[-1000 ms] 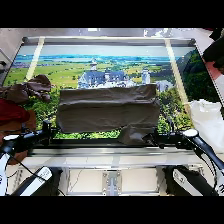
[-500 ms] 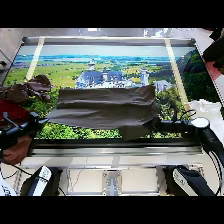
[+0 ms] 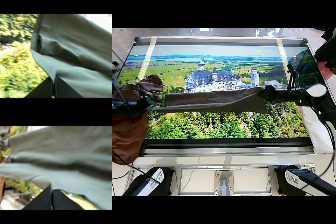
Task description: Fold the shirts.
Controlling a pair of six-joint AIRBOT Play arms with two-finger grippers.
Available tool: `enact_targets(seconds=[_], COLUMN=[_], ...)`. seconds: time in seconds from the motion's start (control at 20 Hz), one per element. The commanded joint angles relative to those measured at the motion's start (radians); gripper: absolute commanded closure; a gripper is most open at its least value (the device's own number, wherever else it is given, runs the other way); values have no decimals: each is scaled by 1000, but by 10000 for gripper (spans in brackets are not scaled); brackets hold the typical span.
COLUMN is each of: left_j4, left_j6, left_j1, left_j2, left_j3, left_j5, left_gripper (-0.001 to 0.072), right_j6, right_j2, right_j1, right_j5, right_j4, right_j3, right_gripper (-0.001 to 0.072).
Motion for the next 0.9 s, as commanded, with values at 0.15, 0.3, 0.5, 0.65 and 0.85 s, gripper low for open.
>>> enact_targets(seconds=[0.15, 0.3, 0.5, 0.65, 0.85], left_j4=[366, 400, 404, 404, 375], left_j6=[-129, -175, -175, -198, -220], left_j1=[-234, -257, -271, -271, -274], left_j2=[-449, -605, -703, -723, -723], left_j3=[340, 474, 509, 509, 509], left_j5=[11, 39, 113, 171, 242], left_gripper=[700, 700, 699, 699, 696], right_j6=[-16, -16, -17, -16, -16], right_j2=[-404, -528, -633, -682, -691], right_j1=[13, 13, 13, 13, 13], right_j5=[-71, -93, -140, -146, -194], right_j4=[-22, -36, -55, -80, -77], right_j3=[352, 401, 403, 403, 407], right_gripper=[704, 704, 705, 704, 702])
